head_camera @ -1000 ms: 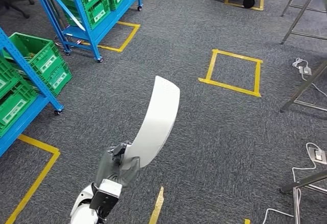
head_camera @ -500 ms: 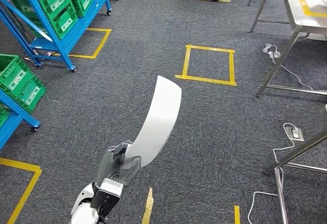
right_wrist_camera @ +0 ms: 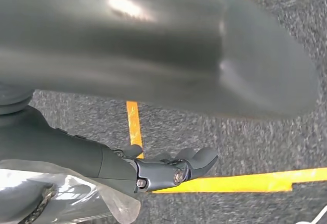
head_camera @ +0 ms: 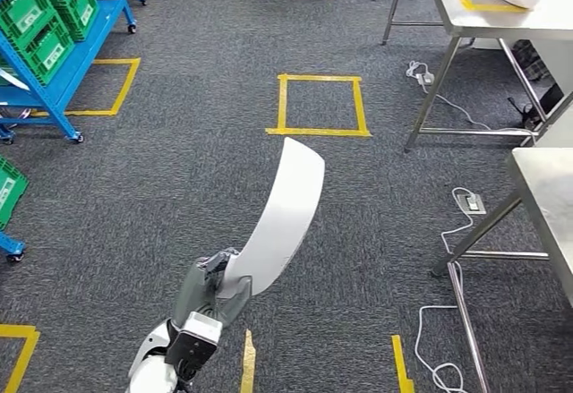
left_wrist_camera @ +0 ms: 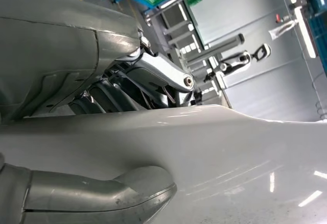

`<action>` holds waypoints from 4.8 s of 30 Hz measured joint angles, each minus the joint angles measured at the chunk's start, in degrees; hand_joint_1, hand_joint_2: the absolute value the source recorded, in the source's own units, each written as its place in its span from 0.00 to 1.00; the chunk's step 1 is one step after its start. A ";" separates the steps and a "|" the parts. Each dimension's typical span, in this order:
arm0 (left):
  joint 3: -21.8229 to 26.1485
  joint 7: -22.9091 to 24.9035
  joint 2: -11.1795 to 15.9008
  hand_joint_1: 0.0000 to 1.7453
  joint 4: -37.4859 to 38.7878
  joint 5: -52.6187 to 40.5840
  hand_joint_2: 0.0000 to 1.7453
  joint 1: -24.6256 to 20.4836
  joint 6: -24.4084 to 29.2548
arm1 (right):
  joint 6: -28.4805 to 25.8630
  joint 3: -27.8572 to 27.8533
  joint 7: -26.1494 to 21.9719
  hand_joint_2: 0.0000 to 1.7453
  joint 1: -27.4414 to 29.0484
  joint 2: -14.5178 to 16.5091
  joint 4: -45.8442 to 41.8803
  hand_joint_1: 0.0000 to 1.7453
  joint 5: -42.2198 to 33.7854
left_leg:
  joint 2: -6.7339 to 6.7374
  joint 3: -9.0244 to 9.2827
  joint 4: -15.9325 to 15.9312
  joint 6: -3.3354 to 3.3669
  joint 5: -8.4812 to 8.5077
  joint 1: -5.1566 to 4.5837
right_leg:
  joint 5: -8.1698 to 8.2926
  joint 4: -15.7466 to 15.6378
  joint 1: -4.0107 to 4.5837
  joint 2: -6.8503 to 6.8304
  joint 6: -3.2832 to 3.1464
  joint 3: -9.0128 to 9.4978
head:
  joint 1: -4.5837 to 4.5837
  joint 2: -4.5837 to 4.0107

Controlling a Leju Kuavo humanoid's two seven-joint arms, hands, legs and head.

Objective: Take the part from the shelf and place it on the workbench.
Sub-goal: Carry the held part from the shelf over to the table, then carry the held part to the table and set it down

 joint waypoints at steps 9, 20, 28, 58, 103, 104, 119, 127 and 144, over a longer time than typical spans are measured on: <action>0.03 0.17 0.03 1.00 0.31 -0.28 1.00 0.05 0.13 | 0.15 -0.28 -0.10 0.00 -0.37 -0.07 -0.02 0.00 0.35 | -1.21 -1.80 6.31 -2.27 -4.77 0.08 | 1.83 -7.92 0.54 0.67 -3.30 4.66 | -0.90 0.00; 0.64 0.57 0.48 1.00 1.40 -0.77 1.00 0.87 1.20 | 1.16 -0.85 -1.44 0.00 -0.23 0.14 0.00 0.00 2.88 | -6.78 -2.32 1.92 0.15 0.46 -0.78 | 1.70 -7.90 1.20 7.76 -3.05 4.80 | -1.15 0.00; 1.28 1.45 0.21 1.00 2.03 -2.03 1.00 0.87 1.63 | 1.68 -1.04 -1.93 0.00 -0.11 0.09 0.00 0.00 4.64 | -1.79 -1.55 0.49 0.89 0.65 -0.47 | -5.02 8.02 0.85 1.80 -1.06 -3.94 | -0.65 0.00; 3.21 3.66 -0.86 1.00 5.17 -3.23 1.00 -1.95 1.42 | 2.42 -1.41 -1.90 0.00 -0.46 -0.32 0.00 0.00 7.76 | -2.25 -1.45 0.47 0.91 0.32 -0.34 | -4.59 6.16 0.88 2.13 -1.00 -3.13 | -0.58 0.00; 1.98 4.84 -2.16 1.00 5.37 -8.79 1.00 -5.77 3.95 | 3.71 -2.50 -2.00 0.00 -0.84 -0.87 0.07 0.00 12.31 | -2.41 -4.56 15.46 -2.08 -8.96 -0.26 | 0.63 -7.17 1.10 2.26 -4.19 4.84 | -1.76 0.00; 2.02 4.85 -2.14 1.00 5.28 -8.80 1.00 -5.81 4.18 | 3.84 -2.50 -1.95 0.00 -0.83 -0.87 0.07 0.00 12.57 | -2.50 -6.59 17.58 -2.14 -10.16 -0.25 | 0.20 -7.17 1.12 3.03 -4.22 5.41 | -1.77 0.00; 2.08 4.10 -2.76 1.00 3.13 -8.99 1.00 -6.41 6.79 | 5.24 -2.46 -1.44 0.00 -1.06 -0.93 0.24 0.00 14.56 | -3.20 -2.56 2.32 2.00 -0.09 -1.10 | -8.28 6.66 1.09 1.90 -0.35 0.65 | -0.98 -0.02; 2.15 4.12 -2.90 1.00 3.09 -9.23 1.00 -6.58 7.25 | 6.00 -2.45 -1.53 0.00 -0.76 -1.01 0.29 0.00 14.76 | -0.07 2.48 1.84 0.51 -4.20 -1.42 | 2.07 -6.64 2.20 -1.20 -2.35 2.01 | -1.36 -0.01; 4.32 9.05 -1.85 1.00 6.14 -19.41 1.00 -11.37 14.20 | 8.50 -2.22 0.60 0.00 -0.86 -1.07 0.33 0.00 18.45 | -2.87 -7.02 3.45 -1.31 3.72 0.04 | -1.75 -8.05 0.90 2.30 -2.25 7.99 | -1.80 -0.01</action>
